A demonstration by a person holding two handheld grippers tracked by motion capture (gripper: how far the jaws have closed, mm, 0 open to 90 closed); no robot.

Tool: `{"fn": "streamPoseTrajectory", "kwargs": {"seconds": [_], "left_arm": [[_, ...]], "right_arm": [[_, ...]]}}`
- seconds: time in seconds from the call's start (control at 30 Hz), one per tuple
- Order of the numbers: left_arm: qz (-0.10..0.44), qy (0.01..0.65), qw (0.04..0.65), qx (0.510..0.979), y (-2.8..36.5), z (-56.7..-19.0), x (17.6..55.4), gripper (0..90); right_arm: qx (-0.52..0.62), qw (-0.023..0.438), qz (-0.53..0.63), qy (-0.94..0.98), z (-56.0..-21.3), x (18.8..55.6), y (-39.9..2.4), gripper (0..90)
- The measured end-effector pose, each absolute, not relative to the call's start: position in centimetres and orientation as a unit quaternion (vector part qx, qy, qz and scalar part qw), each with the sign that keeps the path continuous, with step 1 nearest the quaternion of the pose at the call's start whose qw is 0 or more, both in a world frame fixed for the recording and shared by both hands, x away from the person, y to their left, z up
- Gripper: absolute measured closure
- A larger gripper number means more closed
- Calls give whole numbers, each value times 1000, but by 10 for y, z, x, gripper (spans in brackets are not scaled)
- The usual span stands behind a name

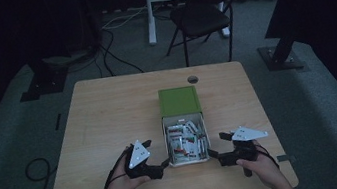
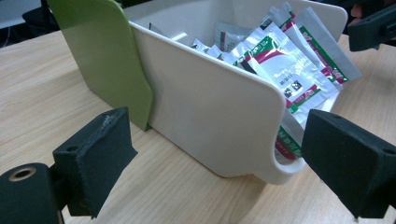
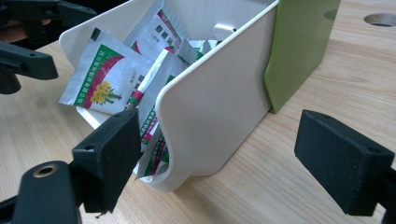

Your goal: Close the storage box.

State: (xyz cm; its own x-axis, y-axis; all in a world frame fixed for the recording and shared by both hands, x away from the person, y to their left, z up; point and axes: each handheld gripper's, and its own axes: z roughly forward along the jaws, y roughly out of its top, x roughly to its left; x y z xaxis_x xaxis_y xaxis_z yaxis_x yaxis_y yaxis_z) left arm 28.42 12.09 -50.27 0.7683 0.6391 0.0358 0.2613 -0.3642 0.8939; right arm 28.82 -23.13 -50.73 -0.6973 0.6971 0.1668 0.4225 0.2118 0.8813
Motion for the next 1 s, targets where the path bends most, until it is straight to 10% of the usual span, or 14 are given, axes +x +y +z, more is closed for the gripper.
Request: {"fn": "streamPoseTrajectory", "kwargs": {"seconds": [1.0], "left_arm": [[197, 284, 480, 807, 112, -503, 302, 98]], "right_arm": [[377, 151, 502, 763, -507, 299, -231, 145]]}}
